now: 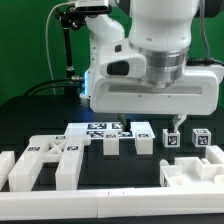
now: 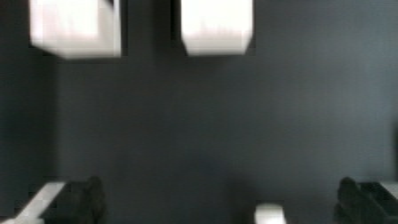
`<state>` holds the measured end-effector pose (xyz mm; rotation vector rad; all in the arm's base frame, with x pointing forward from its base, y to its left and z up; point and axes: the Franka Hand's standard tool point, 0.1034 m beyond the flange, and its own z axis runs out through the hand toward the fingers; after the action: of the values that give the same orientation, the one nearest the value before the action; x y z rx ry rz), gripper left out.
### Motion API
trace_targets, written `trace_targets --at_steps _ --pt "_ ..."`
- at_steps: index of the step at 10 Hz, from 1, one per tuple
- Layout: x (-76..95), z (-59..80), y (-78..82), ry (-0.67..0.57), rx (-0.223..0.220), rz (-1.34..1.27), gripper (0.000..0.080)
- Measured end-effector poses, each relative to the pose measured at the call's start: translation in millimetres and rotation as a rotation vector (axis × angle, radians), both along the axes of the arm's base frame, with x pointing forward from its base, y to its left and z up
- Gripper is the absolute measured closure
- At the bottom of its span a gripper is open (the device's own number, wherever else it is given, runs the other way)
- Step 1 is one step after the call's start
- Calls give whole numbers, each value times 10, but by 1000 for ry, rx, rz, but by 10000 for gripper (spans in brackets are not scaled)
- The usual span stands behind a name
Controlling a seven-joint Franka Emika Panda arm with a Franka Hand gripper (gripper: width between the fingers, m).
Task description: Assemble chair
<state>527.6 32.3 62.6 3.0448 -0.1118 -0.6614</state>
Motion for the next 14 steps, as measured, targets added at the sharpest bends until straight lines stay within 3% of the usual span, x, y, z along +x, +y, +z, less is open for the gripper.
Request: trace_targets --at_steps 2,3,5,8,10,12,14 --pt "-73 -29 -16 175 -5 -3 151" --pt "-55 -109 41 191 -4 11 151" --pt "-250 -88 178 315 -14 50 151" --pt "-325 -125 139 472 -20 42 151" --pt "-317 -151 147 466 -21 43 151" --pt "-437 -299 209 500 -24 34 151" --pt "-466 -345 213 510 -25 37 151"
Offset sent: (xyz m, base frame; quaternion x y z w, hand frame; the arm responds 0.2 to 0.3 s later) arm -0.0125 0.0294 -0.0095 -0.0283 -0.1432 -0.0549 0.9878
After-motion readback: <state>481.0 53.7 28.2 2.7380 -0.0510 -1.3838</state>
